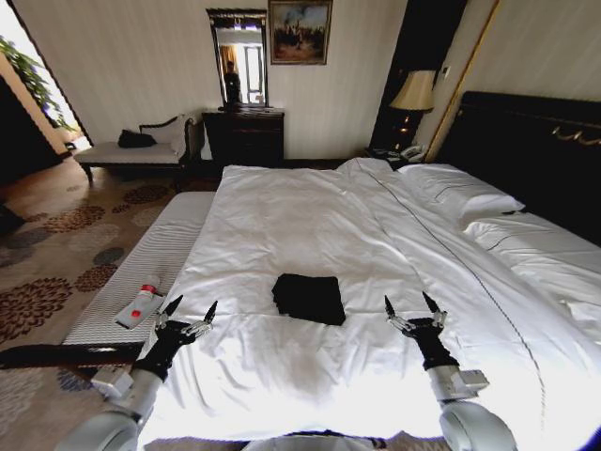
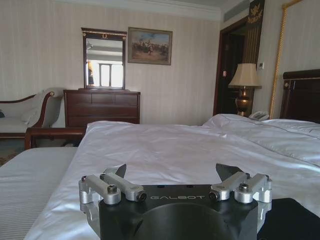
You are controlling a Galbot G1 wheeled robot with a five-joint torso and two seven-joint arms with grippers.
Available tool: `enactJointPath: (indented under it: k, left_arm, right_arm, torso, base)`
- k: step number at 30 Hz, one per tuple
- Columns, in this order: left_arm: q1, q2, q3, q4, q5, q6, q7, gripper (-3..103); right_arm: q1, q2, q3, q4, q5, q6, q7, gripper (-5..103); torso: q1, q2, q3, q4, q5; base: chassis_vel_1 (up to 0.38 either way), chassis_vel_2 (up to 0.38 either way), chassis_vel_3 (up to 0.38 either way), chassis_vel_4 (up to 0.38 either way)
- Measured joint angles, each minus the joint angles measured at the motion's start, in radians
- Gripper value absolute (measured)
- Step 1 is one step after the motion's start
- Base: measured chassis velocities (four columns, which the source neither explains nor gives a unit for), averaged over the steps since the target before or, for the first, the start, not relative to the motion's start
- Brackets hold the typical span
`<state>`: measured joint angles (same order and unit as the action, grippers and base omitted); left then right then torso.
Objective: Fold the clothes on the bed.
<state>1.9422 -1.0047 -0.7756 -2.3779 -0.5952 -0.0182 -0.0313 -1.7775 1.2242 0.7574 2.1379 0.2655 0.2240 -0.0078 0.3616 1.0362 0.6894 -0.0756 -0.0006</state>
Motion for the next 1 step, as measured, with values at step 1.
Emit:
enactJointPath:
  k: [1]
  left_arm:
    - [0.000,0.000,0.000,0.000,0.000,0.000,0.000,100]
  right_arm:
    - [0.000,0.000,0.000,0.000,0.000,0.000,0.000,100]
  torso:
    - [0.000,0.000,0.000,0.0000,0.0000]
  base:
    - [0.000,0.000,0.000,0.000]
